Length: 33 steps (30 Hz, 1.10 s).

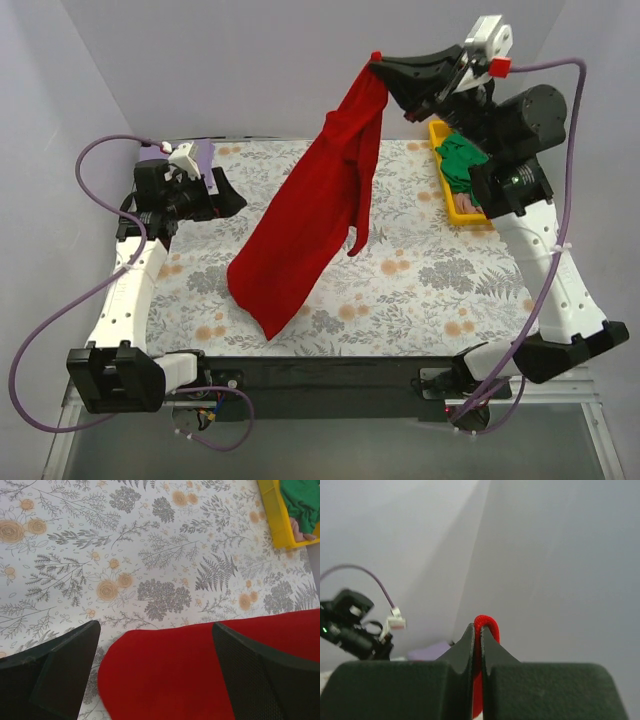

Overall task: Fold and stack the t-shirts
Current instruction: Move the tshirt to the center of the board, then flatten the tshirt out

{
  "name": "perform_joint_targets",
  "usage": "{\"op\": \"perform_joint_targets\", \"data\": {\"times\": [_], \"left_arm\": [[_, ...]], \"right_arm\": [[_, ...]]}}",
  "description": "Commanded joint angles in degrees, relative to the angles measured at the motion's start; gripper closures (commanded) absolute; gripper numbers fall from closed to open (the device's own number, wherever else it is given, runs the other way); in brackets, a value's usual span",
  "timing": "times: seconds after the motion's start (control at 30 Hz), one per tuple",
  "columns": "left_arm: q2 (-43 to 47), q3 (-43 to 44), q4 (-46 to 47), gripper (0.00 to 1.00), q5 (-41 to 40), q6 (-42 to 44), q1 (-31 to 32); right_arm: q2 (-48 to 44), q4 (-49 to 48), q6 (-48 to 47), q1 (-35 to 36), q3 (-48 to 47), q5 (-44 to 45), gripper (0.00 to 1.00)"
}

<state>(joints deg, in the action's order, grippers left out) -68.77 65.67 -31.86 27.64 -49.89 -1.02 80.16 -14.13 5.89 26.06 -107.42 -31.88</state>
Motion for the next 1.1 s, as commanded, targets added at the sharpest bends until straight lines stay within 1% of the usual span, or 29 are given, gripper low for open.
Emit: {"op": "perform_joint_targets", "data": {"times": [0.0,0.03,0.07,0.1,0.13,0.17,0.2,0.23,0.27,0.3,0.33,0.37,0.4,0.43,0.47,0.5,0.53,0.57,0.63,0.7,0.8,0.87,0.97,1.07], "left_arm": [[0.7,3.2,-3.0,0.06,1.7,4.7,-0.4],[0.7,3.3,-3.6,0.06,2.2,6.1,-0.4],[0.7,3.2,-4.6,0.06,2.8,8.0,-0.3],[0.5,3.3,-5.1,0.06,2.9,9.4,-0.3],[0.4,3.6,-5.8,0.06,3.1,10.8,-0.4],[-0.1,4.1,-7.7,0.06,3.6,12.3,-0.3],[-0.7,4.5,-8.7,0.06,4.3,16.2,-0.3],[-1.1,4.9,-10.2,0.06,5.0,18.4,-0.4],[-2.6,6.0,-14.2,0.06,6.4,21.2,-0.3],[-3.2,6.4,-16.0,0.06,7.3,25.8,-0.3],[-3.9,6.7,-18.0,0.06,7.9,28.6,-0.3],[-5.0,6.9,-22.0,0.06,8.2,30.8,-0.2],[-5.5,7.0,-23.7,0.06,8.7,32.7,-0.1],[-5.9,6.8,-25.3,0.06,8.3,36.7,0.0],[-6.6,6.4,-27.4,0.06,7.4,38.0,0.1],[-7.1,5.3,-28.1,0.06,5.8,39.3,0.2],[-7.4,4.4,-28.7,0.06,4.9,41.4,2.1],[-8.2,3.4,-29.2,0.10,3.8,42.4,2.7],[-9.4,0.1,-29.1,0.13,-0.1,43.5,3.6],[-10.1,-2.0,-27.8,0.18,-3.0,43.0,5.1],[-11.8,-5.8,-24.3,0.21,-6.8,41.4,6.5],[-13.1,-7.3,-21.7,0.21,-8.5,40.4,6.9],[-15.2,-5.9,-21.1,0.21,-8.6,38.5,7.1],[-15.8,-4.5,-24.5,0.21,-5.2,39.8,7.4]], "right_arm": [[-8.9,-0.6,-12.6,0.0,17.1,10.9,0.99],[-11.1,-0.6,-15.5,0.0,21.6,12.3,0.99],[-15.2,-0.1,-19.8,0.0,26.6,15.9,0.99],[-17.0,0.6,-22.3,0.0,34.2,18.3,0.99],[-18.6,1.9,-24.3,-0.3,38.4,21.2,0.92],[-21.1,2.8,-27.8,-1.0,41.6,25.6,0.82],[-21.8,4.0,-28.6,-2.2,46.7,26.9,0.59],[-22.1,8.2,-28.6,-5.9,47.9,27.5,0.46],[-21.4,11.6,-28.6,-8.2,48.3,24.7,0.36],[-20.7,15.5,-28.5,-10.3,48.0,23.3,0.23],[-20.0,21.5,-28.3,-13.5,47.6,22.5,0.21],[-18.3,24.6,-28.9,-14.5,47.1,19.6,0.21],[-17.2,28.2,-32.3,-14.7,46.3,18.5,0.18],[-16.3,34.2,-33.3,-14.8,45.6,18.2,0.17],[-14.9,36.3,-33.7,-14.8,45.3,16.7,0.17],[-14.0,38.7,-35.1,-14.7,45.0,15.6,0.13],[-13.0,43.2,-35.5,-14.7,44.8,14.3,0.12],[-11.4,44.8,-36.0,-14.7,45.3,12.8,0.12],[-9.8,47.6,-37.2,-14.7,46.2,12.6,0.12],[-7.8,47.8,-37.6,-14.7,48.3,14.2,0.13],[-5.2,47.5,-37.5,-14.7,49.3,15.0,0.13],[-2.2,47.6,-37.0,-14.8,48.5,16.1,0.13],[1.9,47.9,-37.2,-15.1,46.2,17.6,0.16],[4.7,49.0,-37.9,-15.3,44.9,18.7,0.18]]}}
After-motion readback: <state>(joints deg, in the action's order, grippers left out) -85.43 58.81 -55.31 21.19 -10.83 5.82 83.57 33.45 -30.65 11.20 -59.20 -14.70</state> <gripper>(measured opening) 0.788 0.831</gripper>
